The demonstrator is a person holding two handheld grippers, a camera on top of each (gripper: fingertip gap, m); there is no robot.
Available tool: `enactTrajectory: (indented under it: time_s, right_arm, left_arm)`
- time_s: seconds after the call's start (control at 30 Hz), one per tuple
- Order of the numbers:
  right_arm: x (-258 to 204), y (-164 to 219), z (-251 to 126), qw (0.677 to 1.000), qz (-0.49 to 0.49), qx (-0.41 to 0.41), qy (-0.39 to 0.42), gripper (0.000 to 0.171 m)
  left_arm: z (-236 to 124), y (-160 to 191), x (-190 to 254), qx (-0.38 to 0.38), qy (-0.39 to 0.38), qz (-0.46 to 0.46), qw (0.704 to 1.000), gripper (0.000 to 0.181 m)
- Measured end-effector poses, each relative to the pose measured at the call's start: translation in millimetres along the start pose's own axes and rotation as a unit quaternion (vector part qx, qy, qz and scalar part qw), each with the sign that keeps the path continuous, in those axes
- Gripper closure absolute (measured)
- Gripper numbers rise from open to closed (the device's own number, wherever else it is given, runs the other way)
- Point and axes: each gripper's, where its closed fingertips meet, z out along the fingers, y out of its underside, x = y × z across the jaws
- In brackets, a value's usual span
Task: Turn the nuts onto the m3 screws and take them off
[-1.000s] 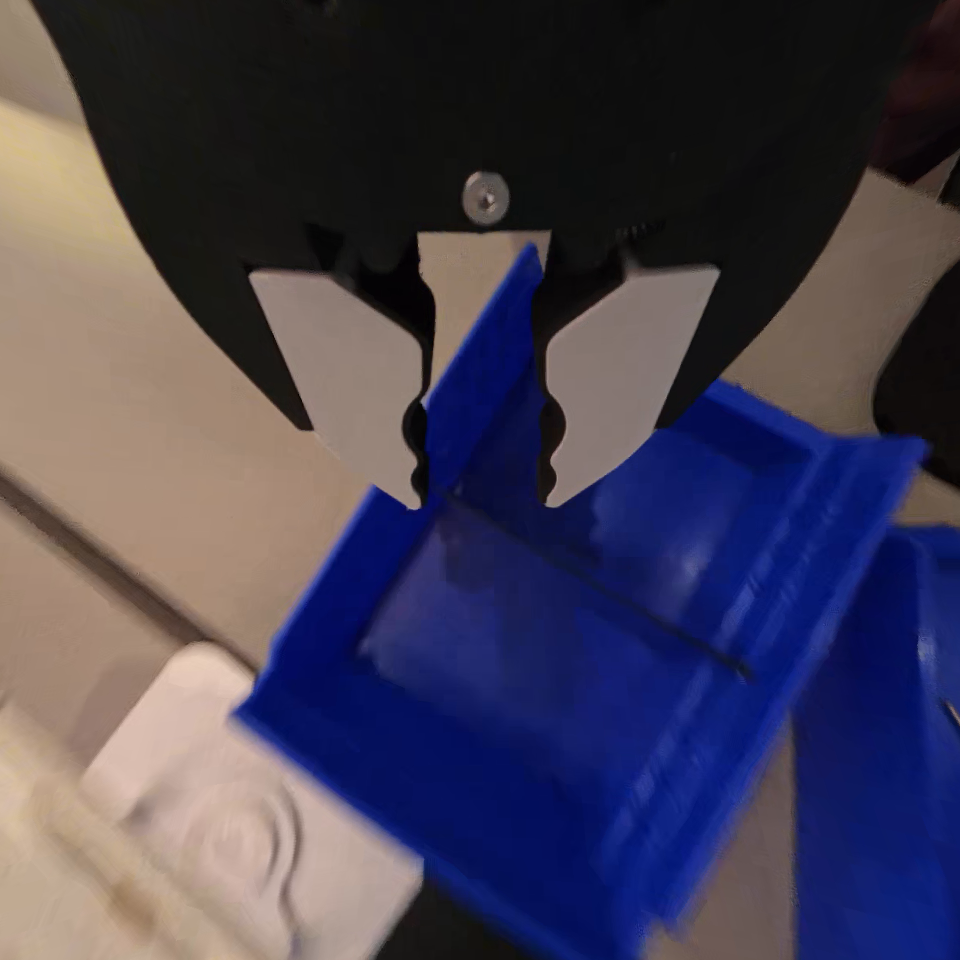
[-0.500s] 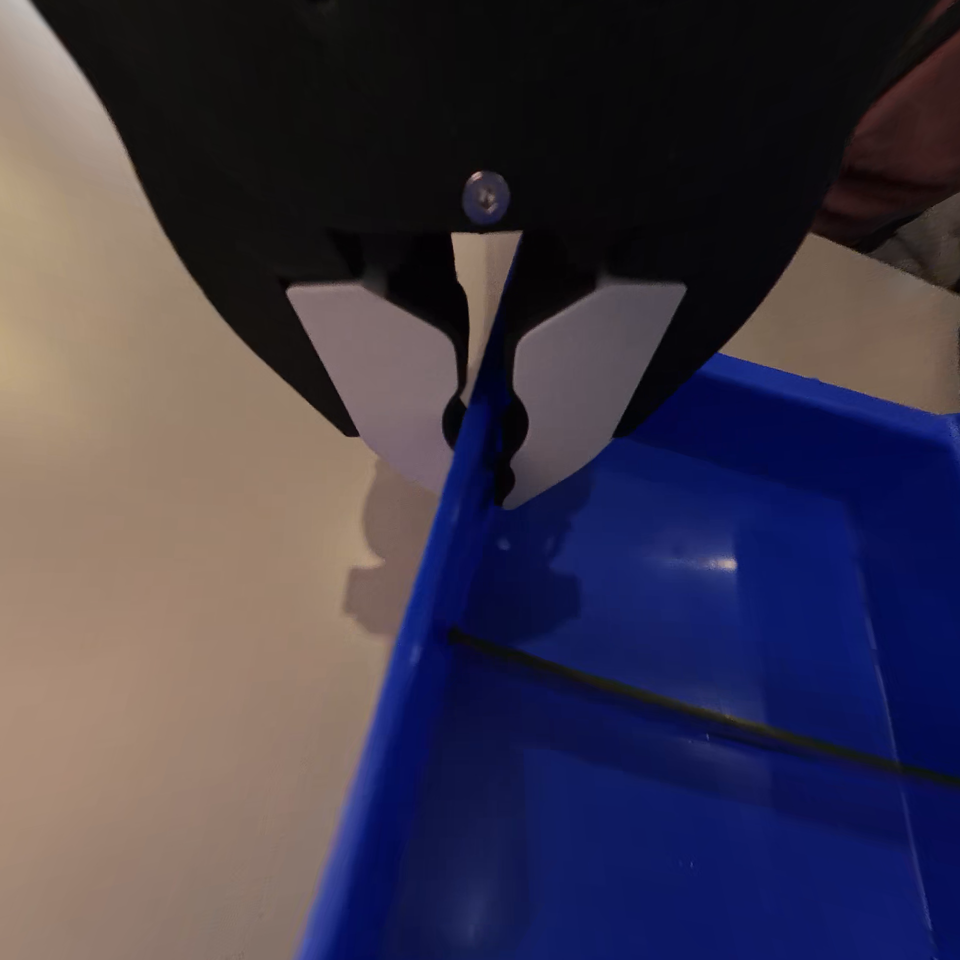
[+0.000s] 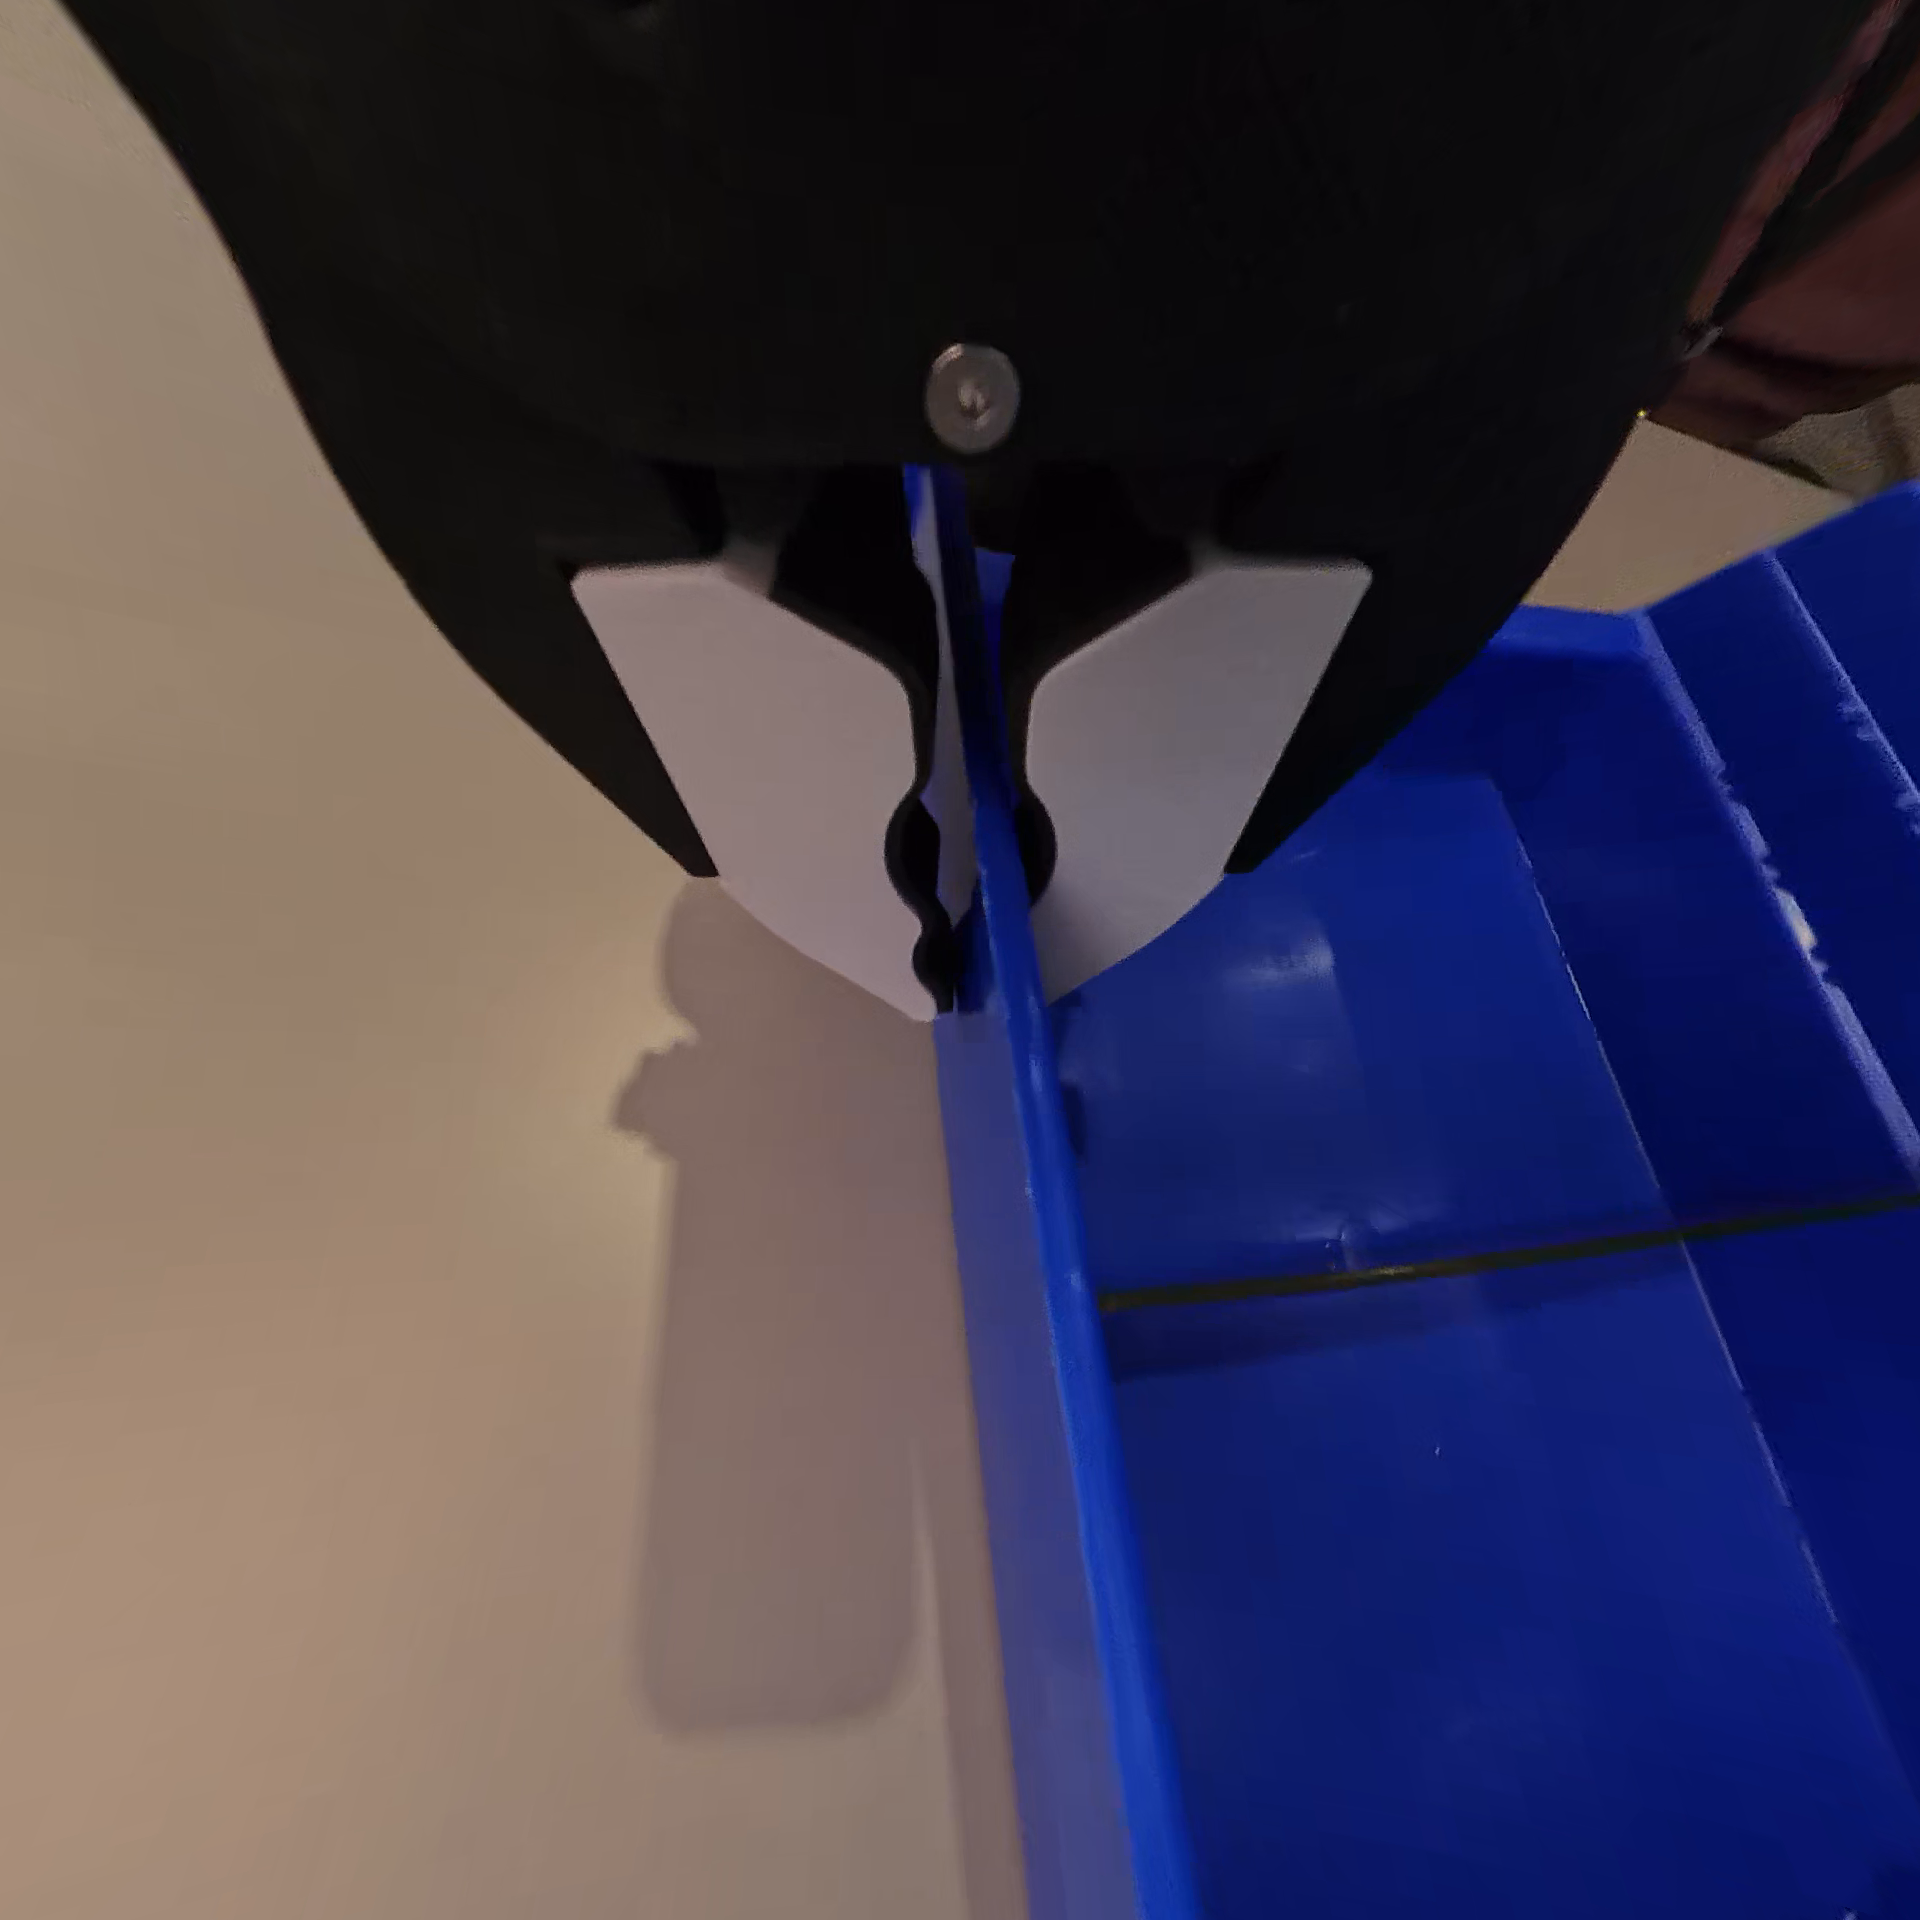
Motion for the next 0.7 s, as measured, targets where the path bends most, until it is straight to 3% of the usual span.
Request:
enactTrajectory:
  time_s: [0.33,0.53,0.7]
  right_arm:
    - [96.7,33.0,-27.7,0.999,0.03,0.011,-0.025,0.164]
    - [113.2,37.9,-31.3,0.994,0.066,0.032,-0.083,0.164]
    - [117.8,47.3,-34.7,0.997,0.053,0.021,-0.061,0.164]
  left_arm:
    - [23.6,-0.9,10.6,-0.04,-0.032,0.022,0.998,0.176]
    - [30.8,0.8,9.8,-0.058,-0.055,0.029,0.996,0.174]
    - [30.1,11.8,-17.3,-0.067,-0.076,-0.008,0.995,0.164]
